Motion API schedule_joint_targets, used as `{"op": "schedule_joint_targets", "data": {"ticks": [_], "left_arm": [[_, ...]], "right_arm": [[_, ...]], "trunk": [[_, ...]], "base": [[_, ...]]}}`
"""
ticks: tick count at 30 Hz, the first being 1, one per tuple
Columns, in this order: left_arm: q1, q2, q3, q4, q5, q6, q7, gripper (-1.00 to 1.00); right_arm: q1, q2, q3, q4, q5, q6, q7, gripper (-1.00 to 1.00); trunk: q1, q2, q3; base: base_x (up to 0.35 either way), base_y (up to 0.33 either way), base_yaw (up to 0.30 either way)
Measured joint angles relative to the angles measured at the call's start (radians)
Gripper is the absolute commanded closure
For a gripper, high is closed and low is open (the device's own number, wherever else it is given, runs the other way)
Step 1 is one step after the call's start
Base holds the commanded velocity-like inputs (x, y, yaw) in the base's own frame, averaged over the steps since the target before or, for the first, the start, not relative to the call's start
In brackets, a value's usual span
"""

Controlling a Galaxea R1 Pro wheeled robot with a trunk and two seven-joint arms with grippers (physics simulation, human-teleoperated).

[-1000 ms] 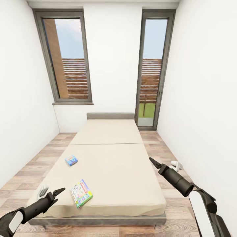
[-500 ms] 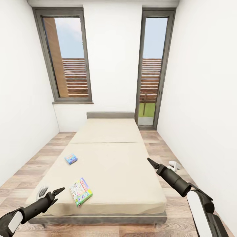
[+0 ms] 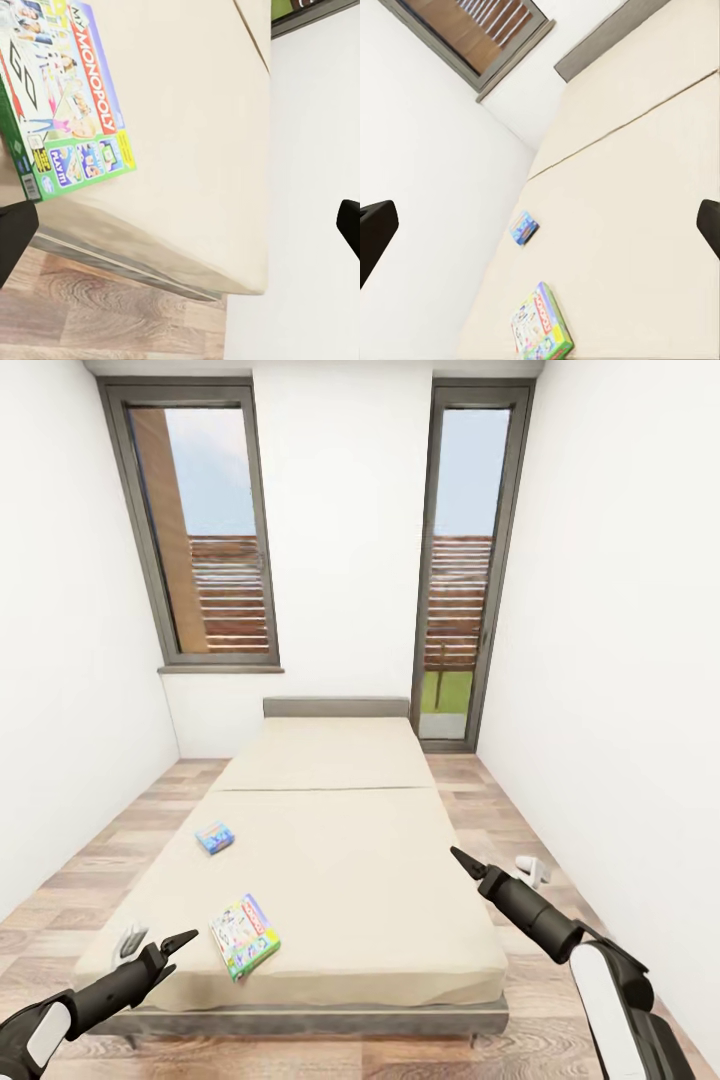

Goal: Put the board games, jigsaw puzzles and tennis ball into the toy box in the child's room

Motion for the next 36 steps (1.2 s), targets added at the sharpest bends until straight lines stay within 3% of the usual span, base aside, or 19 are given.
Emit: {"op": "schedule_joint_targets", "data": {"ticks": [36], "left_arm": [[0.000, 0.002, 0.000, 0.000, 0.000, 0.000, -0.010, -1.00]], "right_arm": [[-0.001, -0.021, -0.008, 0.024, -0.003, 0.002, -0.005, -1.00]], "trunk": [[0.138, -0.252, -0.113]], "base": [[0.000, 0.000, 0.000]]}}
